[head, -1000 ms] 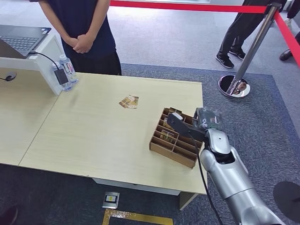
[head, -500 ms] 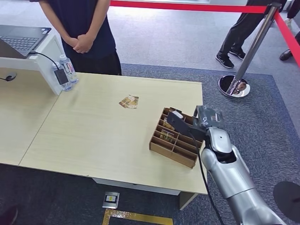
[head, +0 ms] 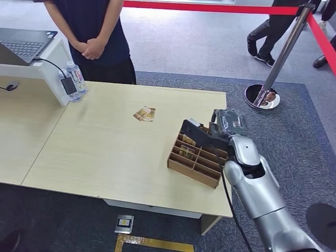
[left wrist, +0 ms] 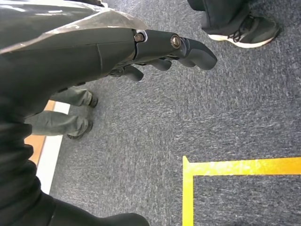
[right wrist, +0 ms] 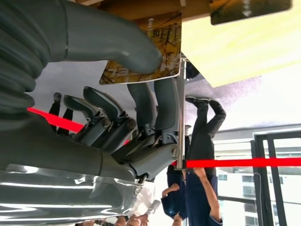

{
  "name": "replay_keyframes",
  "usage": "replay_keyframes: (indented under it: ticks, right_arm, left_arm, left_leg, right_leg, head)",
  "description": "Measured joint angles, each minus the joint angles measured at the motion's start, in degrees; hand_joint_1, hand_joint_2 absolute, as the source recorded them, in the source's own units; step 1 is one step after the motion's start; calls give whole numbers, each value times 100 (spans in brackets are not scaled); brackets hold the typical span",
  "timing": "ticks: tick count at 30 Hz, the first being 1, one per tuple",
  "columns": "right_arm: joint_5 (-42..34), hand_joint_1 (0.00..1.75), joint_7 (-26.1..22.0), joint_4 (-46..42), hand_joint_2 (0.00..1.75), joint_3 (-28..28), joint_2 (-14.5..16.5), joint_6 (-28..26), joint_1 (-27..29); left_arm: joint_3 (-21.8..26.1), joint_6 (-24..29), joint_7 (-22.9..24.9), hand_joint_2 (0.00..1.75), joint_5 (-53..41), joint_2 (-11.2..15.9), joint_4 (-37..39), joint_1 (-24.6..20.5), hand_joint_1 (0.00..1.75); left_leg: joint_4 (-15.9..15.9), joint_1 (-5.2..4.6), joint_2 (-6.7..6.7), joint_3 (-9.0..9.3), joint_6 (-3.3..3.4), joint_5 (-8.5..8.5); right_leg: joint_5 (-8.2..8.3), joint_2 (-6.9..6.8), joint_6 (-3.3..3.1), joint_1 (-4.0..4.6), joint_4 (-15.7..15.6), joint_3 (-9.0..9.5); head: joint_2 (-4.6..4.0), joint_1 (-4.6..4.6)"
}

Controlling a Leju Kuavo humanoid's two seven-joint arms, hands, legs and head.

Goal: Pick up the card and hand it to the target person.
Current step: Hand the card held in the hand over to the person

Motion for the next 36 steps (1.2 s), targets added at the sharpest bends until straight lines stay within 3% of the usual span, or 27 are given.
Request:
replay_keyframes:
  ticks: [19, 26, 36]
  right_arm:
    - [-843, 175, -512, -803, 175, 538, 87, 480, -449]
    - [-1128, 175, -502, -376, 175, 702, 531, 423, -1008]
    - [-1012, 175, -361, 1108, 175, 805, 1301, -252, -1807]
  left_arm:
    - [17, 32, -57, 175, -9, 0, 0, -2, 0]
    - [17, 9, -69, 175, -74, 0, 0, -8, 0]
    - [9, -72, -68, 175, -145, 0, 0, -18, 0]
  left_leg:
    - [0, 0, 0, -1, -3, 3]
    - [-1, 3, 1, -4, -6, 7]
    - [-1, 3, 1, -7, -4, 10]
  right_leg:
    - [3, 0, -3, 0, 2, -2]
    - [3, 0, -4, 2, 4, -5]
    - [4, 0, -4, 3, 5, -8]
  head:
    - [0, 1]
    - [0, 1]
    - [0, -1]
